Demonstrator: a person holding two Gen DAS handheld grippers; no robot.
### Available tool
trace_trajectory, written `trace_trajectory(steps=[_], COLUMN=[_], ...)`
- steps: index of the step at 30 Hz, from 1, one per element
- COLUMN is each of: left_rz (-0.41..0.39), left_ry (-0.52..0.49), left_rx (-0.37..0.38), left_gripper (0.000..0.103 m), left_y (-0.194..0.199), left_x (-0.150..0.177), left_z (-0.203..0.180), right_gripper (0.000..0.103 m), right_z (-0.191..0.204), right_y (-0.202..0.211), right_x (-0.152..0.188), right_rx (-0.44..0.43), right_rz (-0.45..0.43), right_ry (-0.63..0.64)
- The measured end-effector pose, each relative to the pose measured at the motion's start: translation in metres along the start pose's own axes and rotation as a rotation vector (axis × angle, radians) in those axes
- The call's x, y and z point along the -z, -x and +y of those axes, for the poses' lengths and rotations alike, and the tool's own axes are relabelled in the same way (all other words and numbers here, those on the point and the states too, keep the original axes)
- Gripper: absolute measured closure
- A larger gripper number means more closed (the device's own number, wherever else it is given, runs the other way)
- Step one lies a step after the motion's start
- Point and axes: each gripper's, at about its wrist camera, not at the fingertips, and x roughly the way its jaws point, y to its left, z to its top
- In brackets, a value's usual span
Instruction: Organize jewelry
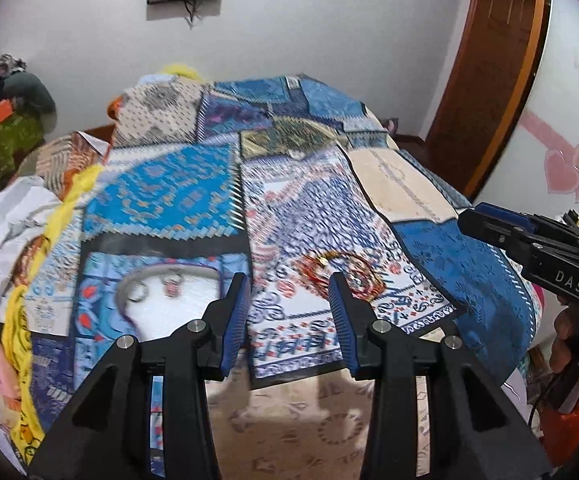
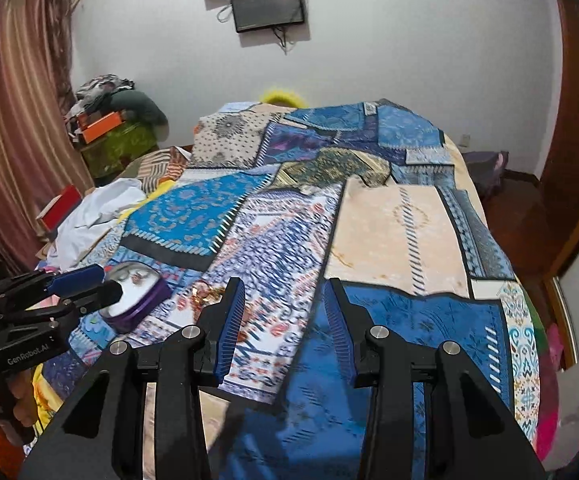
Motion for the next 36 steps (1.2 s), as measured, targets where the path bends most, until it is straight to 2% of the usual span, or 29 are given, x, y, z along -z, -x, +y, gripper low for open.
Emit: trace_trajectory(steps=[8,16,23,29,36], left_rz=[0.114,0.15,0.141,0.112,0.021], left_ry=[0.08,0.115,0.078,0.04,0.019], left_rx=[0.046,0.086,0.057,0.04,0.023], left_gripper=[0.063,0.083,0.102,0.103,0.103], left_y=[-0.046,-0.069,-0.074,-0.064,-0.029], left_x=[0.007,0.007,0.008,0.005,-0.004], left_z=[-0.005,-0.015,-0.022,-0.026,-0.024], right_gripper=[0.065,0.065,0.065,0.065,0.065], right_z=[-0.02,-0.033,-0.033,-0.031,-0.022], right_y=[-0.015,-0.025,-0.03,-0.028,-0.025], right_x=[0.016,0.022,0.025,0.023,0.022], right_rx=[-0.005,-0.02,-0.03,-0.04,-0.046], right_rz=[0.056,0.083,0.096,0.09,0.086], right_ry=[-0.034,-0.059,-0.06,-0.056,-0.042])
